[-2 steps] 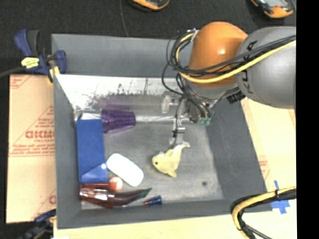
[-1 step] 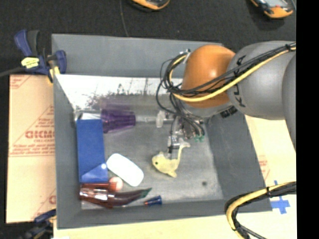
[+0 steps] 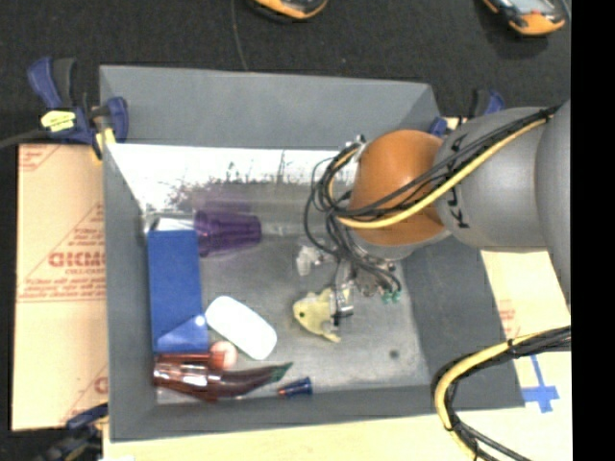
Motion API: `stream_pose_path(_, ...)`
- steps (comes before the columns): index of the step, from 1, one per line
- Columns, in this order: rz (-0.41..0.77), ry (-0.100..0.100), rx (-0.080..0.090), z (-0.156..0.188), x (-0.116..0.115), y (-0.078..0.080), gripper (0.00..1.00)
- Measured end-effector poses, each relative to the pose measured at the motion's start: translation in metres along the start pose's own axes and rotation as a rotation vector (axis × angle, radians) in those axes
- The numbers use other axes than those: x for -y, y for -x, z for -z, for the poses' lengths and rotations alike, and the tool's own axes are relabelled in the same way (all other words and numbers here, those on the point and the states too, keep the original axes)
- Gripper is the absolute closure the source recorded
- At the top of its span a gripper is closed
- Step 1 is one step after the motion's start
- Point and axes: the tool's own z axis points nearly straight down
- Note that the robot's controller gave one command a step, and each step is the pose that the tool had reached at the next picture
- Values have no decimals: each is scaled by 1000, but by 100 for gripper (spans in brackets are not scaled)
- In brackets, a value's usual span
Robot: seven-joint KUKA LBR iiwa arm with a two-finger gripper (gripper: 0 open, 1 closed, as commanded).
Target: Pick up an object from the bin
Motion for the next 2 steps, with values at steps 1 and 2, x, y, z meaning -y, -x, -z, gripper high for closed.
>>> stream_pose_path(1,-103,3,-4,-30,-3,-58,0)
stream_pose_path(2,43,-1,4,-34,18,-33,100)
